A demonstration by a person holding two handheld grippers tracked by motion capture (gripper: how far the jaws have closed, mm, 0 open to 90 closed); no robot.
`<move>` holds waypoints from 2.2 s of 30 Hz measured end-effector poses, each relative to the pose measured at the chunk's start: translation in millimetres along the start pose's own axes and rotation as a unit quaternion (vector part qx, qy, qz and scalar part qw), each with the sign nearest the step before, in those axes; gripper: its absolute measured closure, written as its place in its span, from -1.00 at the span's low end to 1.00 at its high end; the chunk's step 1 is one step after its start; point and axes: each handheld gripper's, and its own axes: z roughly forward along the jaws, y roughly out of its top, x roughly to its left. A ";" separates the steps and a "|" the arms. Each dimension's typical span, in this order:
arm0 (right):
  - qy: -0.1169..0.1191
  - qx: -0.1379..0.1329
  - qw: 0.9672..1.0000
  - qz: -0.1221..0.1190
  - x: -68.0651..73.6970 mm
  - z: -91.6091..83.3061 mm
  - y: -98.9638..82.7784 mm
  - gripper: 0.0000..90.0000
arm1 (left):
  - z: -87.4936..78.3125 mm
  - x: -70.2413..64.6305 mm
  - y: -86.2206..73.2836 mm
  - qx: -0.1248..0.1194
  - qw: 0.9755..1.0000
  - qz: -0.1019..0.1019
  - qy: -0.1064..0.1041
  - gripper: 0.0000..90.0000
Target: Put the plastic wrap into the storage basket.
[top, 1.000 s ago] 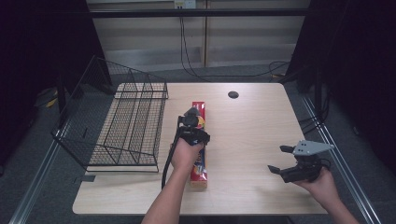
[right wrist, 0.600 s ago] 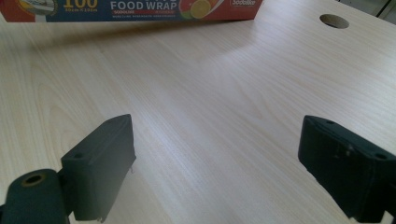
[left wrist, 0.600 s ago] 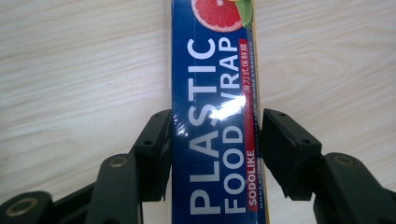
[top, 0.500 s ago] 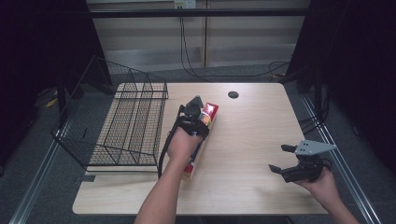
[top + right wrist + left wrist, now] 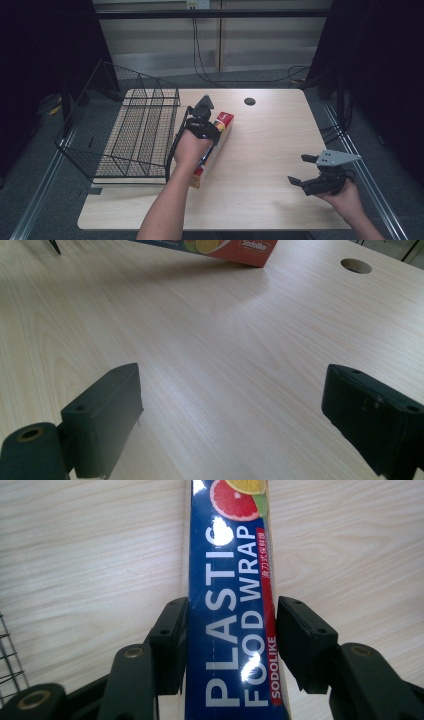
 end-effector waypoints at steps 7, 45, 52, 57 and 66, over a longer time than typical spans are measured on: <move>0.000 0.001 1.000 0.000 0.7 0.5 -0.1 -0.79 | 11.8 0.3 -6.2 0.001 1.000 0.002 0.002 0.03; -0.003 0.002 1.000 -0.005 0.5 0.3 0.4 -0.79 | 68.5 -5.2 -2.1 0.023 1.000 -0.013 0.011 0.01; -0.003 -0.001 1.000 -0.002 -1.2 -0.4 -0.4 -0.79 | 34.2 -4.5 9.2 0.017 1.000 -0.012 0.014 0.01; -0.002 -0.001 1.000 -0.001 -0.8 -1.0 0.0 -0.79 | 7.6 1.2 13.4 0.004 1.000 -0.012 0.022 0.01; -0.004 -0.001 1.000 -0.001 0.3 -0.1 0.2 -0.79 | -24.1 14.2 15.5 -0.005 0.999 -0.022 0.026 0.00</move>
